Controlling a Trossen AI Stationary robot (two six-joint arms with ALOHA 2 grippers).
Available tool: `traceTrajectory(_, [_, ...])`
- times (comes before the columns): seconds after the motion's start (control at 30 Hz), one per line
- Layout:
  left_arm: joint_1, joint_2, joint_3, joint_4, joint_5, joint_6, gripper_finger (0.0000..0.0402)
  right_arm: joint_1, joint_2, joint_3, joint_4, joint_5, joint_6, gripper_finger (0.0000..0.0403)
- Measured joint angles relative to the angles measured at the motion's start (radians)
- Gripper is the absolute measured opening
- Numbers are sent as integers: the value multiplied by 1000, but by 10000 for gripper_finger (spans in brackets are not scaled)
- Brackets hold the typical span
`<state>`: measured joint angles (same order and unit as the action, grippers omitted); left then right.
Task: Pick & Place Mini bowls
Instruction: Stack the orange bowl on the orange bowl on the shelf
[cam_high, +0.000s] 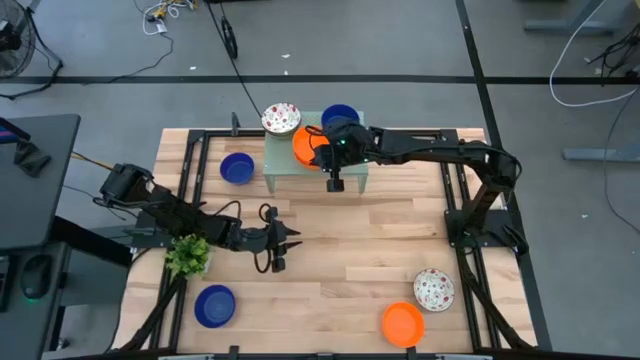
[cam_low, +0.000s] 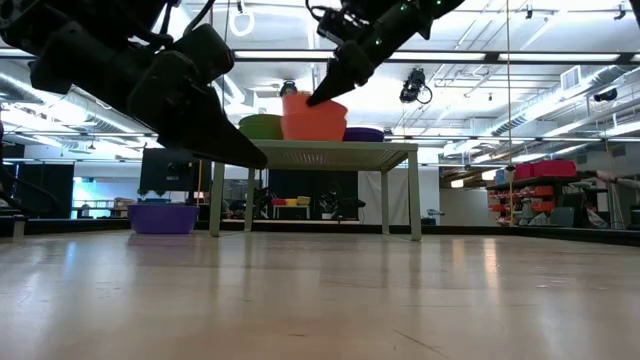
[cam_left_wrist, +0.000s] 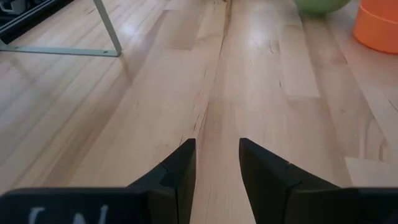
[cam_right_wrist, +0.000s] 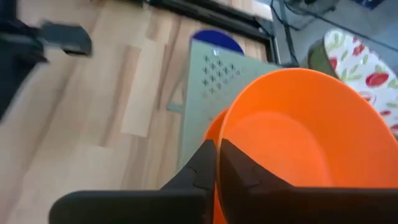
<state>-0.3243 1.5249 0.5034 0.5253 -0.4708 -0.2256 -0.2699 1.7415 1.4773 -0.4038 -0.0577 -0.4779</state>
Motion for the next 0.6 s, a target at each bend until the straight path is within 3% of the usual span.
traceTrajectory(0.3, [0, 0, 0, 1, 9, -7, 126, 0, 0, 0, 5, 15, 6, 38])
traceTrajectory(0.6, [0, 0, 0, 2, 12, -21, 126, -3, -3, 0, 40, 16, 5, 122])
